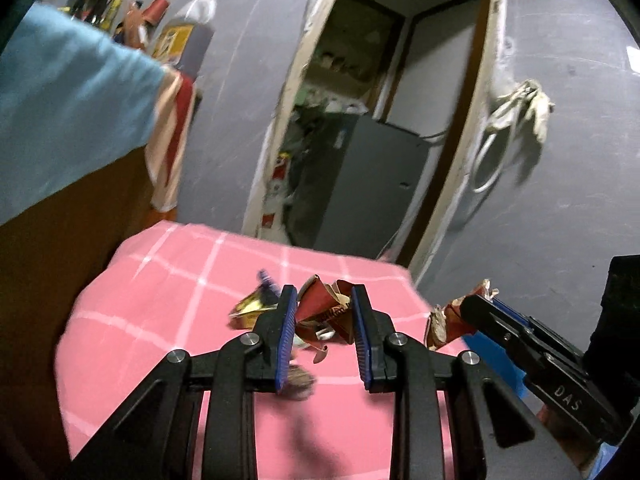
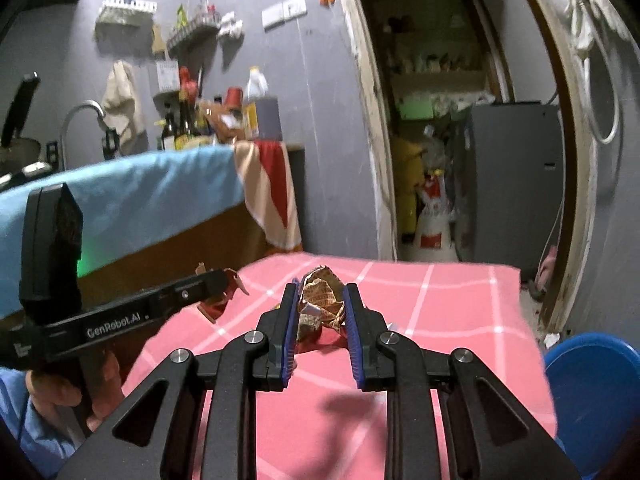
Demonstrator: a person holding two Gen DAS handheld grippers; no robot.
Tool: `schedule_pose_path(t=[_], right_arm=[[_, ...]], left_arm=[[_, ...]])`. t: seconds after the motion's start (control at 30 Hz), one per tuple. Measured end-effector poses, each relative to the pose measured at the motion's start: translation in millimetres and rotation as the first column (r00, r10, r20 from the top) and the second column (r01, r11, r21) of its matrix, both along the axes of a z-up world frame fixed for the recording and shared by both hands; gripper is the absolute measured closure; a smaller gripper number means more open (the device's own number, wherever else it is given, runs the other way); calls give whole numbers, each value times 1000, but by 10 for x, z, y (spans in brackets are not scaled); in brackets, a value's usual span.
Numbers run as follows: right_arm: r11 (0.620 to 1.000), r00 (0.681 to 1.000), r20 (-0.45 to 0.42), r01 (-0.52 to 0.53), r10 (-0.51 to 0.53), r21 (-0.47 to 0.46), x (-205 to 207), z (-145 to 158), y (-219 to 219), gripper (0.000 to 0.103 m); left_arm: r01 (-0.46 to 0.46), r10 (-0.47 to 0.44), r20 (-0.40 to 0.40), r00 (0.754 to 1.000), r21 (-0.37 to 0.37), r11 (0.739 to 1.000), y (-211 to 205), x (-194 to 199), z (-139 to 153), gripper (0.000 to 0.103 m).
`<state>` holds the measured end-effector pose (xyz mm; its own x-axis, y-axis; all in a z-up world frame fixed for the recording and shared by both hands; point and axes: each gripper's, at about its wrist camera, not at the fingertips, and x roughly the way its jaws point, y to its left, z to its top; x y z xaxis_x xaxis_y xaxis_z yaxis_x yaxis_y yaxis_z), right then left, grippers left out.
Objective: Collect trash
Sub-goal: 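Grasp the red-brown wrapper with the left tool while the right tool grasps a gold wrapper, then open the right tool and release the gold wrapper onto the cloth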
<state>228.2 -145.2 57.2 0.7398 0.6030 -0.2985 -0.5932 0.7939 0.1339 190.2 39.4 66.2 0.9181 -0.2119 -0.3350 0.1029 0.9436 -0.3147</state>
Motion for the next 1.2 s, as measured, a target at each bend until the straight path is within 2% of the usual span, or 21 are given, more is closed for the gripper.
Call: schedule_pose_path(t=[0.13, 0.3, 0.43, 0.67, 0.77, 0.83, 0.93, 1.07, 1.1, 1.2], right_arm=[[999, 998, 64, 20, -22, 41, -112, 133, -219, 83], [999, 994, 95, 54, -55, 4, -172, 208, -344, 83], [994, 995, 53, 87, -84, -69, -89, 127, -321, 83], [971, 989, -97, 83, -107, -225, 148, -276, -192, 83], [950, 982, -146, 70, -119, -306, 217, -446, -107, 83], [921, 976, -168, 67, -141, -385, 263, -569, -48, 83], [880, 971, -134, 114, -196, -461, 266, -653, -60, 83], [855, 963, -98, 173, -251, -488, 300, -642, -175, 83], [853, 961, -91, 186, -262, -487, 311, -624, -209, 83], [881, 964, -92, 185, -248, -436, 288, -550, -293, 83]], left_arm=[[23, -24, 63, 998, 12, 1000, -191, -87, 131, 80], [43, -44, 82, 996, 15, 999, -319, -90, 186, 80], [39, -40, 56, 998, 10, 999, -289, -61, 109, 80], [11, -11, -58, 998, 1, 1000, -160, -9, -209, 80], [1, -2, -97, 995, -12, 1000, -97, -8, -335, 80], [-3, 1, -111, 994, -19, 1000, -70, -16, -382, 80], [-3, 0, -120, 993, -27, 1000, -40, -32, -419, 80], [-1, -4, -130, 992, -39, 999, -37, -34, -431, 80], [0, -5, -130, 992, -41, 999, -39, -37, -428, 80], [0, -5, -128, 992, -41, 999, -47, -50, -422, 80]])
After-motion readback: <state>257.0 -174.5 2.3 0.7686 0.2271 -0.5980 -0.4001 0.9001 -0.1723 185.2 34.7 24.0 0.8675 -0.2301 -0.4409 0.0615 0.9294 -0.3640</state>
